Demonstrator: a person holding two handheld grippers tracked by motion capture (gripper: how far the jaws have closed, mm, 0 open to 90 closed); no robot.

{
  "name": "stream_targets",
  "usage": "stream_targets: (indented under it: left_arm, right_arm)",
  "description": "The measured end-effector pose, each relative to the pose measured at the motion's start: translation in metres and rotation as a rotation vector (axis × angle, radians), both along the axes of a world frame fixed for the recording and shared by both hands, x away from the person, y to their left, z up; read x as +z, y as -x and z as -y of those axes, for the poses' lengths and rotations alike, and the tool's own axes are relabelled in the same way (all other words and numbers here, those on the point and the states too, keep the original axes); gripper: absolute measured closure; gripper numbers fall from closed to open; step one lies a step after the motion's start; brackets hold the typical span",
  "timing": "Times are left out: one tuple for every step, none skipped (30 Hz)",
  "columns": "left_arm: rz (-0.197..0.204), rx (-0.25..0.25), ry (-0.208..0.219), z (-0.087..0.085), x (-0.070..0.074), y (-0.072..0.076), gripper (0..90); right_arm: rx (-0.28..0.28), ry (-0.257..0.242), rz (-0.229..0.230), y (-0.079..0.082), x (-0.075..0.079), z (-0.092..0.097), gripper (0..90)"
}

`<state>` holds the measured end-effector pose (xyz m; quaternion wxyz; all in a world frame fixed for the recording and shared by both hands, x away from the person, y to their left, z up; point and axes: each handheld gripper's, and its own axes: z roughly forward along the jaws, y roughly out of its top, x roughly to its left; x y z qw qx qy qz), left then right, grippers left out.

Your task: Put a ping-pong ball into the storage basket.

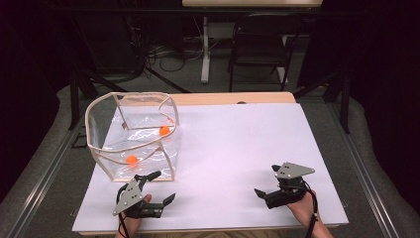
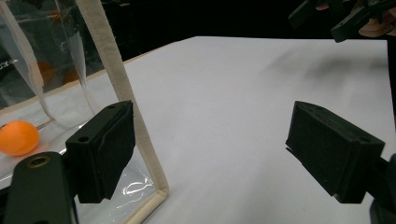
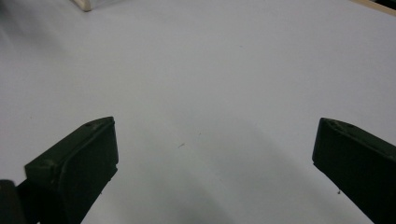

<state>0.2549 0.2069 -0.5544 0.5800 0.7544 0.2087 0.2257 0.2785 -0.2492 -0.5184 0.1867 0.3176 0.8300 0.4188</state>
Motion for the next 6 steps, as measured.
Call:
stream_targets:
  left_arm:
    - [0.000, 0.000, -0.001, -0.0001, -0.0001, -0.0003, 15.5]
    - [-0.002, 0.004, -0.004, 0.0001, -0.0001, -0.0004, 15.5]
    - [-0.004, 0.002, -0.004, 0.0002, -0.0002, -0.0007, 15.5]
    - [-0.006, 0.000, -0.007, 0.0003, 0.0000, -0.0010, 15.5]
    - [-0.006, 0.001, -0.006, 0.0006, 0.0000, -0.0011, 15.5]
    - [-0.007, -0.001, -0.009, 0.0007, 0.0002, -0.0012, 15.5]
  right_arm:
    - [0.002, -0.005, 0.005, 0.0004, -0.0008, 0.0010, 0.1]
    - [0.002, -0.005, 0.003, 0.0005, -0.0012, 0.0015, 0.0]
    - [0.002, -0.010, 0.002, 0.0008, -0.0016, 0.0020, 0.0]
    - [0.001, -0.014, 0.005, 0.0010, -0.0020, 0.0027, 0.0]
    - [0.001, -0.019, 0.007, 0.0013, -0.0026, 0.0032, 0.0]
    - [-0.001, -0.023, 0.008, 0.0018, -0.0033, 0.0036, 0.0]
